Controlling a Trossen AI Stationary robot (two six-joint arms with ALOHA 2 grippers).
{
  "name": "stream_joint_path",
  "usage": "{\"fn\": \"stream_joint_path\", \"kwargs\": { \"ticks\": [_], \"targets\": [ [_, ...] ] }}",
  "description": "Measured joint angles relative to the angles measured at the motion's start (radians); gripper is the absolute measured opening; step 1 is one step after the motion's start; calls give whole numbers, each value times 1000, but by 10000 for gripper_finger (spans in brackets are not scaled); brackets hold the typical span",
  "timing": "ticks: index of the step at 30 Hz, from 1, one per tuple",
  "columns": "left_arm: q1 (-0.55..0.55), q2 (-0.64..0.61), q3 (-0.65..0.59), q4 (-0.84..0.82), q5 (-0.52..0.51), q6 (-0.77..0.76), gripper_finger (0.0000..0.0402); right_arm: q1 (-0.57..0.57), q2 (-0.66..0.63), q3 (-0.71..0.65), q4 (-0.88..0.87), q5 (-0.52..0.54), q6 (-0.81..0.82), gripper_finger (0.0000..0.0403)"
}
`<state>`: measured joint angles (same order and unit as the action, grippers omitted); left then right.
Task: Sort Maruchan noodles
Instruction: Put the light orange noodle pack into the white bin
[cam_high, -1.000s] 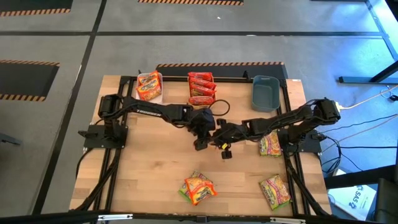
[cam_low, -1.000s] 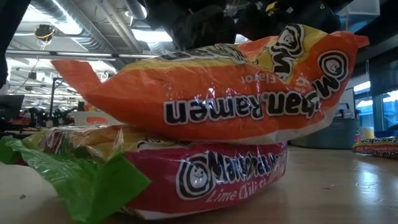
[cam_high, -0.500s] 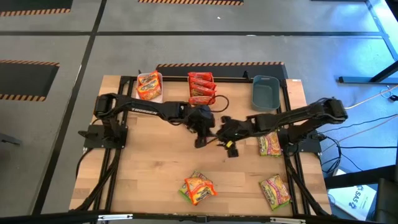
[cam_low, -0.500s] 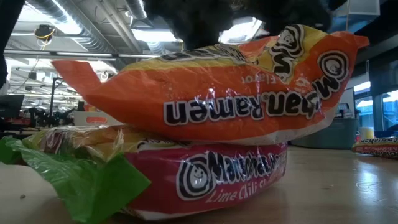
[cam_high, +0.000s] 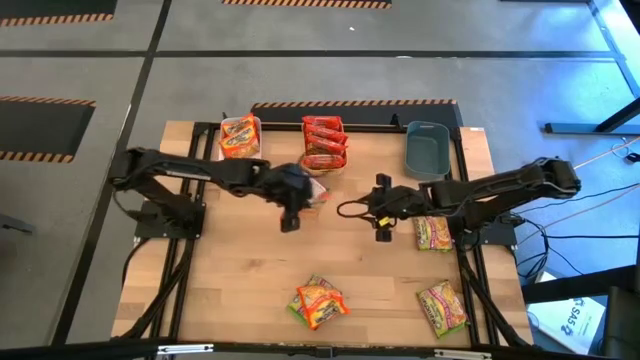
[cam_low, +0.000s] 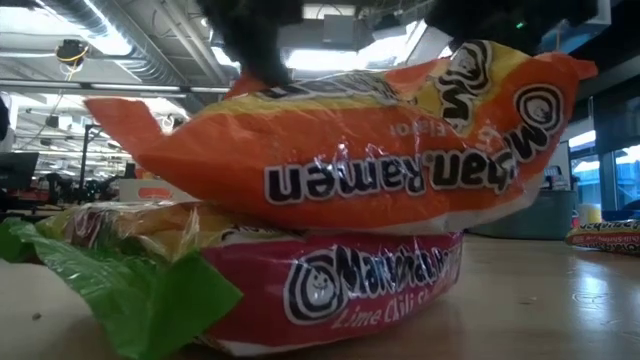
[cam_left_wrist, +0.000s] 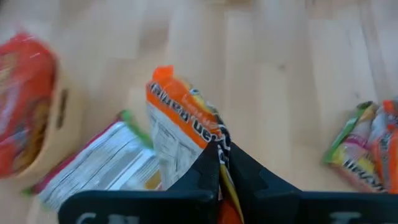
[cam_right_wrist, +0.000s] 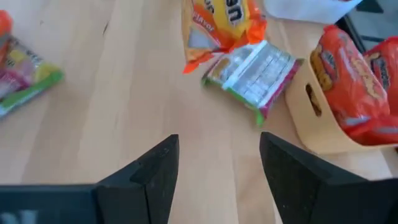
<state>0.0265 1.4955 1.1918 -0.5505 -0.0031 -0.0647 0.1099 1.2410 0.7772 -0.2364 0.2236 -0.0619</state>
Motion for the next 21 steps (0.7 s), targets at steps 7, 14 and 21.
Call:
{"fn": "stream_joint_path", "kwargs": {
  "ticks": [7,14,21],
  "targets": [
    [28,-233,-200,73,-120,71,3,-100,21,-62,145,-55,-17,211],
    [121,-438,-304,21,-297,200,12,-244,43,-73,256,-170,-60,211],
    [249,-544,-312,-86,-377,361,9,-340,49,-73,293,-246,-77,211]
  ]
}}
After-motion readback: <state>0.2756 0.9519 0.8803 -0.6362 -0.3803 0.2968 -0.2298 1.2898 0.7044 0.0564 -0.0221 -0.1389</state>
